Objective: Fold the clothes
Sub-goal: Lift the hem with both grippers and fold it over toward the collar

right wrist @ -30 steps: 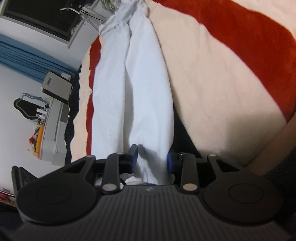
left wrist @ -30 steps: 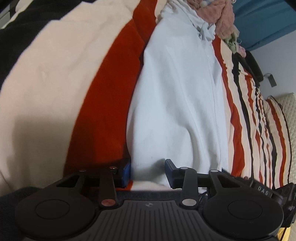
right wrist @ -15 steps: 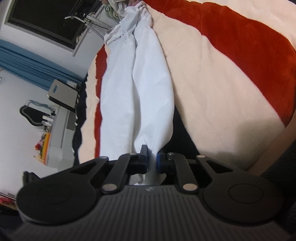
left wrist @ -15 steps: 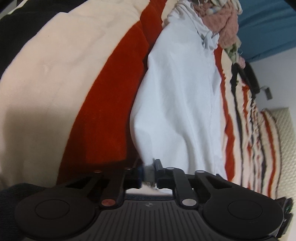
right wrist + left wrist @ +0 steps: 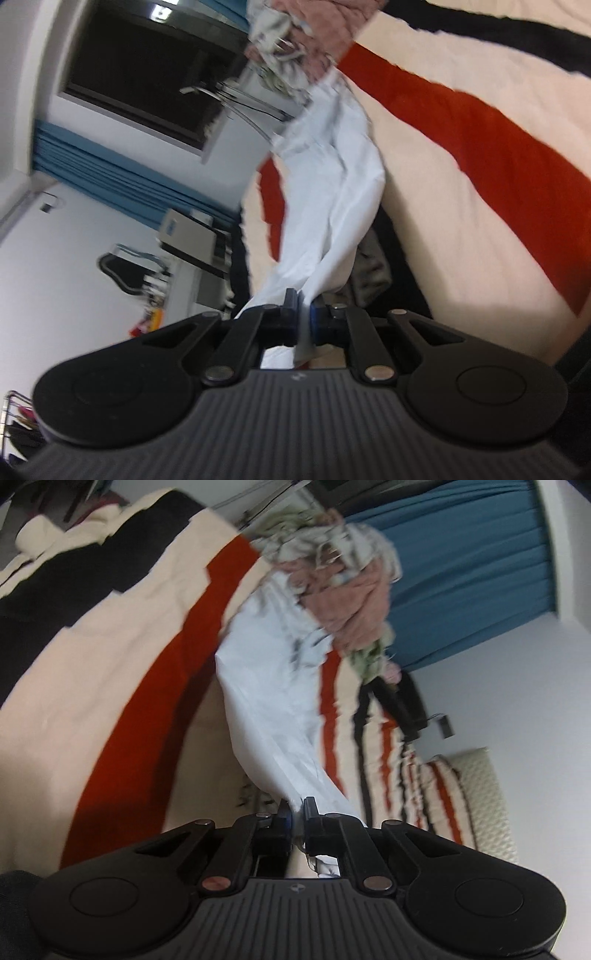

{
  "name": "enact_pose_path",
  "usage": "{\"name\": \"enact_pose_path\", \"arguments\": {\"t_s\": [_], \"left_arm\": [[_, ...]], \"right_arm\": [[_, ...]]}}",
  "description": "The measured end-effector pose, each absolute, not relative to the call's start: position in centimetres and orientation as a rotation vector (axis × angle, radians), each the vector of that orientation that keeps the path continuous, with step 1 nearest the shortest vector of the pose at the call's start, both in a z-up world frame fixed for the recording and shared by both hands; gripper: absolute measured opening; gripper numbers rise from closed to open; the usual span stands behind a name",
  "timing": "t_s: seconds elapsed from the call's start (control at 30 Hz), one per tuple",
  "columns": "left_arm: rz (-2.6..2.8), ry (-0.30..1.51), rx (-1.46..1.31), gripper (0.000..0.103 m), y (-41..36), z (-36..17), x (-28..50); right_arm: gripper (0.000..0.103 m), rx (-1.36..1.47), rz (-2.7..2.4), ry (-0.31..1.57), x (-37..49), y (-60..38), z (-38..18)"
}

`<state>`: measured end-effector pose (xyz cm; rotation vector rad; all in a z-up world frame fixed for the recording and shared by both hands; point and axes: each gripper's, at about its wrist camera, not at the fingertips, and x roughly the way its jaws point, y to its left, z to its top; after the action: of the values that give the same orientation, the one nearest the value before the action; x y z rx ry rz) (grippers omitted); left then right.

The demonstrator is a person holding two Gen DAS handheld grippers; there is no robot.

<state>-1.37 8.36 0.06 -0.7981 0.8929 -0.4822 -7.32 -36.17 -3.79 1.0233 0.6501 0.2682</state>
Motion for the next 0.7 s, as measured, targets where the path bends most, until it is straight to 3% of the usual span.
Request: {"name": "enact_pose_path", "arguments": {"t_s": [0.27, 0.53, 0.7], "left_arm": [[-0.530, 0.875, -0.783, 0.005, 8.1, 2.4, -5.3], [-0.518, 0.935, -0.771, 0.005, 8.0, 1.5, -11.1], [-0.500, 0.960, -0.792, 0.005, 8.1, 0.4, -10.7]], "right_arm": [[0.008, 0.978, 0.303, 0.629, -10.3, -37.0, -3.0], [0.008, 0.903, 0.312, 0.652, -15.3, -37.3, -3.0], [0.008, 0.901, 0.306, 0.647, -14.9, -37.4, -3.6]]}}
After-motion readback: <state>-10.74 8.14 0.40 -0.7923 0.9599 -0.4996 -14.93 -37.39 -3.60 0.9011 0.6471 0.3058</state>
